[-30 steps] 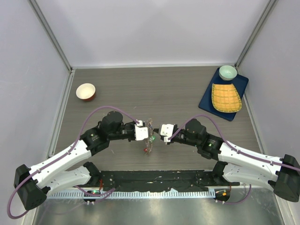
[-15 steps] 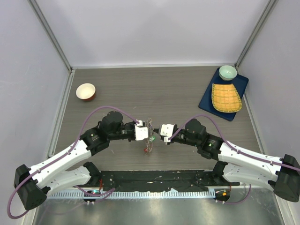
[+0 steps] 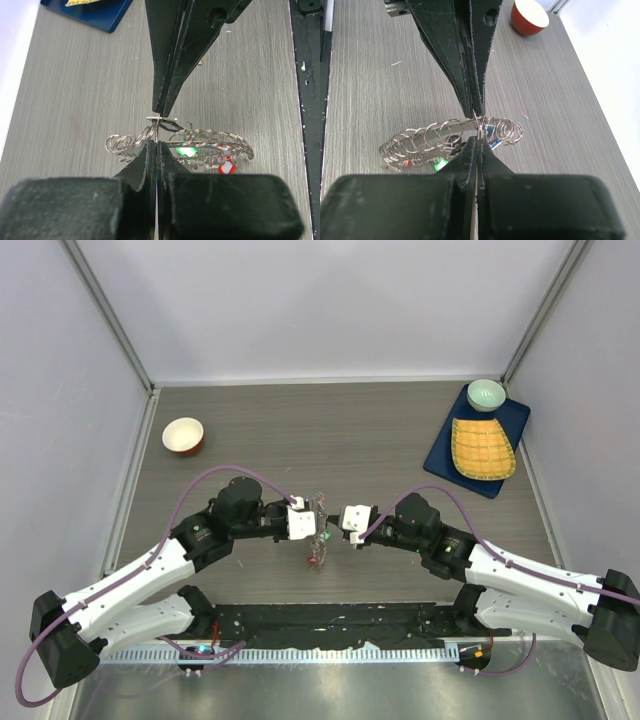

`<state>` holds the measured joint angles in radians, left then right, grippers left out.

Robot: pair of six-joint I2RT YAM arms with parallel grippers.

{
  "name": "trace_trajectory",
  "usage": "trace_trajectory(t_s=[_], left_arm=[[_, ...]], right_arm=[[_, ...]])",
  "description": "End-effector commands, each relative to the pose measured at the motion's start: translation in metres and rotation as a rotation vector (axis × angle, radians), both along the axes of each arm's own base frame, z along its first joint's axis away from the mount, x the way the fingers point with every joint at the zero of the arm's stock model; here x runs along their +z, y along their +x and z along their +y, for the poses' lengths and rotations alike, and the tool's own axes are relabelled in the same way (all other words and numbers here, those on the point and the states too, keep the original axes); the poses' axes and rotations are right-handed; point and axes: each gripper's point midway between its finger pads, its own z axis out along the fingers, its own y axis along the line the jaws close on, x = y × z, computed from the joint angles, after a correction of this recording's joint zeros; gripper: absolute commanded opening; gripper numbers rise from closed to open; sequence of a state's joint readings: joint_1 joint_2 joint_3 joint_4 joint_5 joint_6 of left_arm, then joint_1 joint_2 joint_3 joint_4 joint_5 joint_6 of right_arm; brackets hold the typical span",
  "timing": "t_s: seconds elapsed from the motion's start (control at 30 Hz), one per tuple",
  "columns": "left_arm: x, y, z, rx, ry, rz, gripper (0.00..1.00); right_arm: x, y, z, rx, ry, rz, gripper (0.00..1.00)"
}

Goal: Put the keys on the keyring

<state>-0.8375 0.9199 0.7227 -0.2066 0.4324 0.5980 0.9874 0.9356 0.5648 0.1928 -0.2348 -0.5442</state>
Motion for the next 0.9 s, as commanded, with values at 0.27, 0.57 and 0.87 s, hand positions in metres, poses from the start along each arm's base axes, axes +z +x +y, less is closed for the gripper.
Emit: trace_trajectory(t_s=[0.27, 0.57, 0.87], left_arm=[[0.028, -0.015, -0.020, -0.128, -0.105, -0.014, 0.00], [0.026, -0.012, -0.019, -0.110, -0.089, -0.010, 0.00], [0.026, -0.010, -0.018, -0.099, -0.084, -0.010, 0.00]], right_arm=[[0.032, -0.010, 0.007, 0.061, 0.091, -0.045, 0.01], [0.037, -0.010, 0.005, 0.049, 0.105, -0.049, 0.01], [0.040, -0.011, 0.004, 0.043, 0.132, -0.034, 0.01]])
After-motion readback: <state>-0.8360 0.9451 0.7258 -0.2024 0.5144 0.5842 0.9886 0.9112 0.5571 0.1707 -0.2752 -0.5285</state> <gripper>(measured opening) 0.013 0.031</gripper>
